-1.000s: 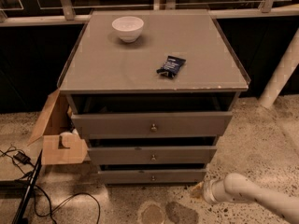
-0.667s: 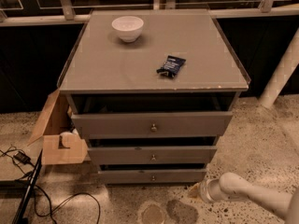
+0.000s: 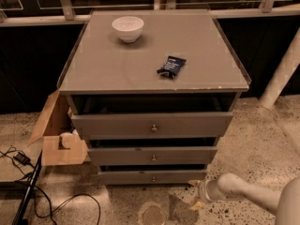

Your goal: Open bottom drawer

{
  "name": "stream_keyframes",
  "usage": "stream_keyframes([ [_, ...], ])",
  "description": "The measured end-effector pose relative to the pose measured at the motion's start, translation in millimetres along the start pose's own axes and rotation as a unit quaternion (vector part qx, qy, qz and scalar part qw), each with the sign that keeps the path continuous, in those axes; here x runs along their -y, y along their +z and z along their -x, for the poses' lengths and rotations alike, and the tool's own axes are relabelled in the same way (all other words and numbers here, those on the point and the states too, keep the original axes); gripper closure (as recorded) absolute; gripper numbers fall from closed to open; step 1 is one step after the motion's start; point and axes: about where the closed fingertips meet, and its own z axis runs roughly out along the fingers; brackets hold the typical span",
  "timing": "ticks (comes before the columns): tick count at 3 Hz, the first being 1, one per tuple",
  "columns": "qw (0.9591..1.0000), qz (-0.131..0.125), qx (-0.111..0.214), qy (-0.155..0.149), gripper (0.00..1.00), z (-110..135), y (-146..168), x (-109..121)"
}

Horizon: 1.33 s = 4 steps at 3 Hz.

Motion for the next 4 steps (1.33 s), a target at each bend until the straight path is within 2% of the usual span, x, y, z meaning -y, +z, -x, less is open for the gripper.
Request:
stream_keyframes([
  [1, 1.0000, 0.000, 0.000, 0.000, 0.00, 0.0, 0.0, 0.0],
  [2, 0.9998, -0.014, 0.010, 0.005, 0.00, -4.3, 1.8, 3.4],
  [4, 0.9988, -0.036, 0.034, 0.003, 0.00, 2.7, 22.1, 26.4],
])
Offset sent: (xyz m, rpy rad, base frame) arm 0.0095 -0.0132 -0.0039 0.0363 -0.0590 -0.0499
